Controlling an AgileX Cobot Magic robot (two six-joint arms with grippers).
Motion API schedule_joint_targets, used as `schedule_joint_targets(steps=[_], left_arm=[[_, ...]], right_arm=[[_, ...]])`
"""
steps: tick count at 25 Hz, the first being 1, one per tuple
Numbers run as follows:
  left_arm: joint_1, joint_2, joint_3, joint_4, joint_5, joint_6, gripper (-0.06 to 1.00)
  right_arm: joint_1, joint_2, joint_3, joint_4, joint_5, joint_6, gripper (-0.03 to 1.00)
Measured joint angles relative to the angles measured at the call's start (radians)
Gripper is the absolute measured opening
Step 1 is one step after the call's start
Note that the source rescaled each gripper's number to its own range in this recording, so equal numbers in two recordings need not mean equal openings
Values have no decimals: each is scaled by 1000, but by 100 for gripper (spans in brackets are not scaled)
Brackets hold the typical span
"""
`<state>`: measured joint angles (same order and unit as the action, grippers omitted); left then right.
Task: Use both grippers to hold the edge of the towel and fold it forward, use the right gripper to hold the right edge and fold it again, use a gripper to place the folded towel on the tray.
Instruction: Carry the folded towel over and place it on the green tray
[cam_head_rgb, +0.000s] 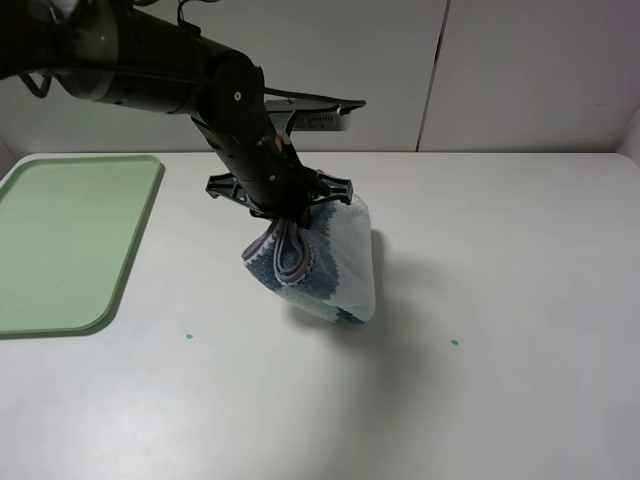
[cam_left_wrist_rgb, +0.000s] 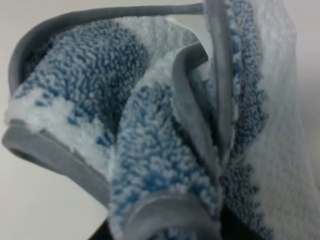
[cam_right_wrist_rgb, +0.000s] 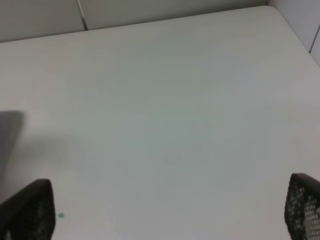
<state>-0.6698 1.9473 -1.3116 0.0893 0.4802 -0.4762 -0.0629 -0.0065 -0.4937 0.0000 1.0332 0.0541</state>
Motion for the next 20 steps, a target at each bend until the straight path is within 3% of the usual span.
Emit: schedule_joint_targets(steps=[7, 20], left_arm=[[60, -66, 57, 18, 19, 31, 18], [257, -227, 218, 19, 11, 118, 18]], right_arm=[[0, -1, 0, 0, 0, 0, 100], [0, -1, 0, 5, 0, 0, 100]])
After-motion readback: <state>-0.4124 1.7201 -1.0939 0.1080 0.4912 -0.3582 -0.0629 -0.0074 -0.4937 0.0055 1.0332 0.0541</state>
